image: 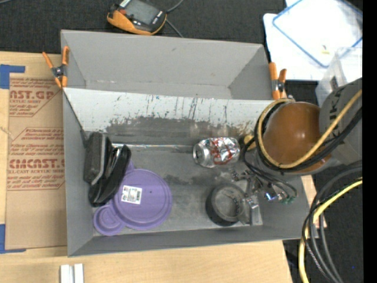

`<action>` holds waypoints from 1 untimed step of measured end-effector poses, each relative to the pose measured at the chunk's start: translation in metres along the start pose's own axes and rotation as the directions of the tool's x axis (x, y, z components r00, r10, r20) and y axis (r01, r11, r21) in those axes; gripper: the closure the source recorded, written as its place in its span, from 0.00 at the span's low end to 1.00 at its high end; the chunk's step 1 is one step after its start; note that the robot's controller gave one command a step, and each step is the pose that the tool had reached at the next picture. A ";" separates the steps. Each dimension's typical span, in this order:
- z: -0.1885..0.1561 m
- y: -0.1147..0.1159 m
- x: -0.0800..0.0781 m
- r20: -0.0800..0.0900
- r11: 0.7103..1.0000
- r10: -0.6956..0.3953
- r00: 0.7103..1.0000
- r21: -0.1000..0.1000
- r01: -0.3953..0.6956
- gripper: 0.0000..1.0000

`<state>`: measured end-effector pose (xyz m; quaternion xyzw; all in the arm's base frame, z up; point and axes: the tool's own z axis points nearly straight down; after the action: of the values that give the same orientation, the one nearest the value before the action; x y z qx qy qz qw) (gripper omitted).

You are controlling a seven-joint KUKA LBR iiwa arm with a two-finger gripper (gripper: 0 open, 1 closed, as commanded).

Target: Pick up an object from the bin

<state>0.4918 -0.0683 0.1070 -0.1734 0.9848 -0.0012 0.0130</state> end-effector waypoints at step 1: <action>0.001 0.000 -0.003 -0.002 0.999 -0.052 0.999 0.000 0.052 0.00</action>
Offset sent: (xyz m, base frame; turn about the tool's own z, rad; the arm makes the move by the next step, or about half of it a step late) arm -0.0050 -0.0161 -0.0370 -0.4931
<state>0.4943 -0.0675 0.1057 -0.1991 0.9799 -0.0020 0.0120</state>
